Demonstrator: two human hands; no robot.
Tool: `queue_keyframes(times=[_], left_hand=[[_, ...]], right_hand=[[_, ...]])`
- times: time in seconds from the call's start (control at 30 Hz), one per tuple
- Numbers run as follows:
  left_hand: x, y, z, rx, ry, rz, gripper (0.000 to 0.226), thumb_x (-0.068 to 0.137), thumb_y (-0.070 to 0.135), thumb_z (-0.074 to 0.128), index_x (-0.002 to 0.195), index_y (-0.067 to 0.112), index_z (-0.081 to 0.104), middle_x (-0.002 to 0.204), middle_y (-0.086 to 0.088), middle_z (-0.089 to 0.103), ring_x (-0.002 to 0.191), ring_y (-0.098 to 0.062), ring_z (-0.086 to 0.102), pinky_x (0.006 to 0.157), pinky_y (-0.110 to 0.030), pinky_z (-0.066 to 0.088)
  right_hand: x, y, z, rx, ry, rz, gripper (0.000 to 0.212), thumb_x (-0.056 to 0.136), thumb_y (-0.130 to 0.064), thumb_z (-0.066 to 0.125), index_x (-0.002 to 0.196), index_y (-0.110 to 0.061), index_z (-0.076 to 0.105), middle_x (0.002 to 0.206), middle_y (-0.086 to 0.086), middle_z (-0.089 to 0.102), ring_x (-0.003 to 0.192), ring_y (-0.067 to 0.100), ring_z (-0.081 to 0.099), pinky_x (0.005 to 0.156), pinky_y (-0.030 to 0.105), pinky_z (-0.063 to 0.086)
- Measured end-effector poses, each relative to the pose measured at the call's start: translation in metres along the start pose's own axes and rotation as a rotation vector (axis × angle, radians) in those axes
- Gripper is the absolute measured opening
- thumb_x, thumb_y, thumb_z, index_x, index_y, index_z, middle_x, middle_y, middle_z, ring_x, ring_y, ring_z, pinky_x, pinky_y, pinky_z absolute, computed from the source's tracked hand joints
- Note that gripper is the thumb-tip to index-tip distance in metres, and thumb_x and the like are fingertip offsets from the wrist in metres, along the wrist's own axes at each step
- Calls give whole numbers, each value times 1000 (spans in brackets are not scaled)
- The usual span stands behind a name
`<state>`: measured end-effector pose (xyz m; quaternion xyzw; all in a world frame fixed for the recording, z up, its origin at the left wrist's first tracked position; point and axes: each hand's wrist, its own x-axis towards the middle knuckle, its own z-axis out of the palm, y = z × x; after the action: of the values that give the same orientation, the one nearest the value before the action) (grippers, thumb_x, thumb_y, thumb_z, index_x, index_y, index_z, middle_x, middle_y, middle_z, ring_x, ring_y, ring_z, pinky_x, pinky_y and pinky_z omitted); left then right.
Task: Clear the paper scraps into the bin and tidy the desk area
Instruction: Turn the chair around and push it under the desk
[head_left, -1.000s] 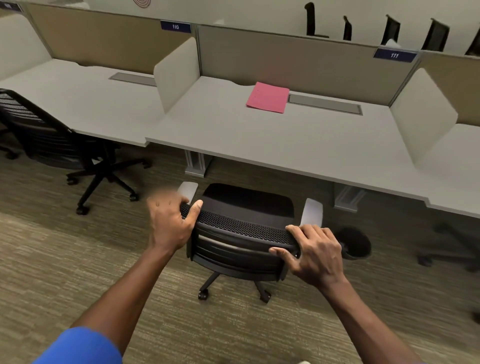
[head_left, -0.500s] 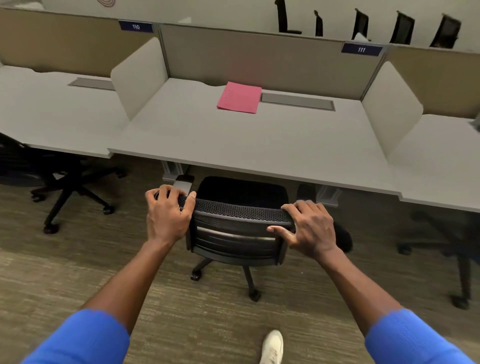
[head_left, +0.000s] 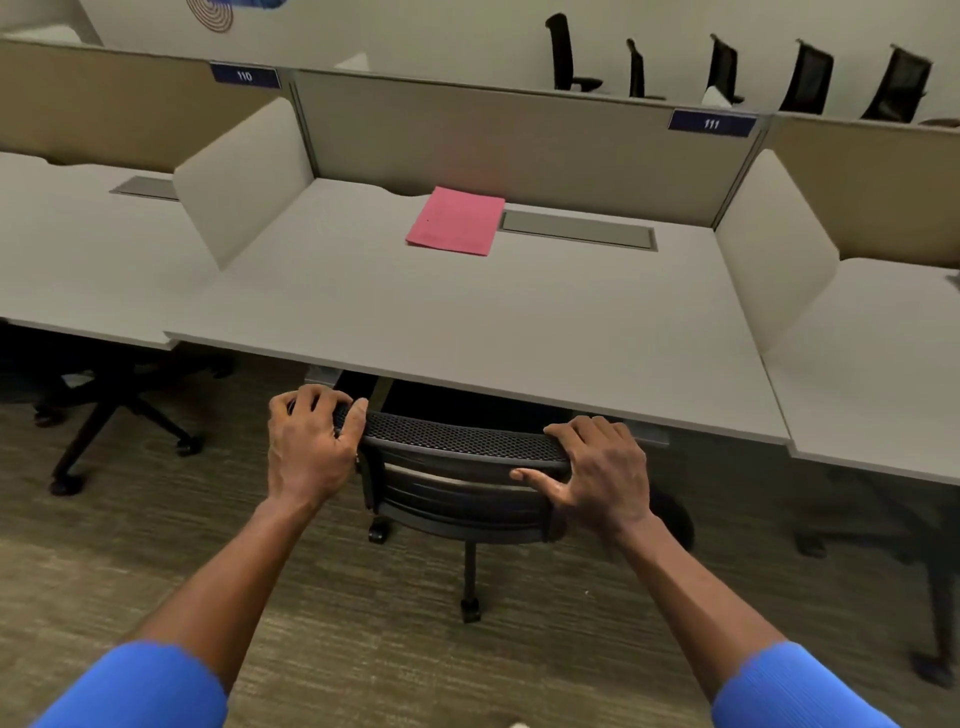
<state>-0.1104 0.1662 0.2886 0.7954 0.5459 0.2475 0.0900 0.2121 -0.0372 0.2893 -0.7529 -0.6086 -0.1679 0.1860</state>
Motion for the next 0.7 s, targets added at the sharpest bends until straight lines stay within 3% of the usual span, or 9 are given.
queue_keyframes(times=[0.27,0.6,0.7], left_hand=[[33,14,17,-42,11,4,48,102,64,38,112,27,68,118,1,62,122,-30,43,90,-35,39],[73,20,30,-53,-39,43,50,101,64,37,115,26,66,121,1,62,121,-28,41,86,-36,42],[79,21,30,8,-43,69,50,102,64,34,115,27,66,121,3,64,121,-27,45,89,-43,47]], right_hand=[[24,19,15,-5,13,14,77,82,-94,49,112,-26,70,96,-1,71,87,21,65,77,37,52],[50,27,21,-69,39,41,79,82,-94,49,104,-22,73,94,1,72,85,23,66,75,36,49],[57,27,21,-61,26,77,79,88,-91,40,107,-23,74,97,0,74,87,22,66,75,36,49]])
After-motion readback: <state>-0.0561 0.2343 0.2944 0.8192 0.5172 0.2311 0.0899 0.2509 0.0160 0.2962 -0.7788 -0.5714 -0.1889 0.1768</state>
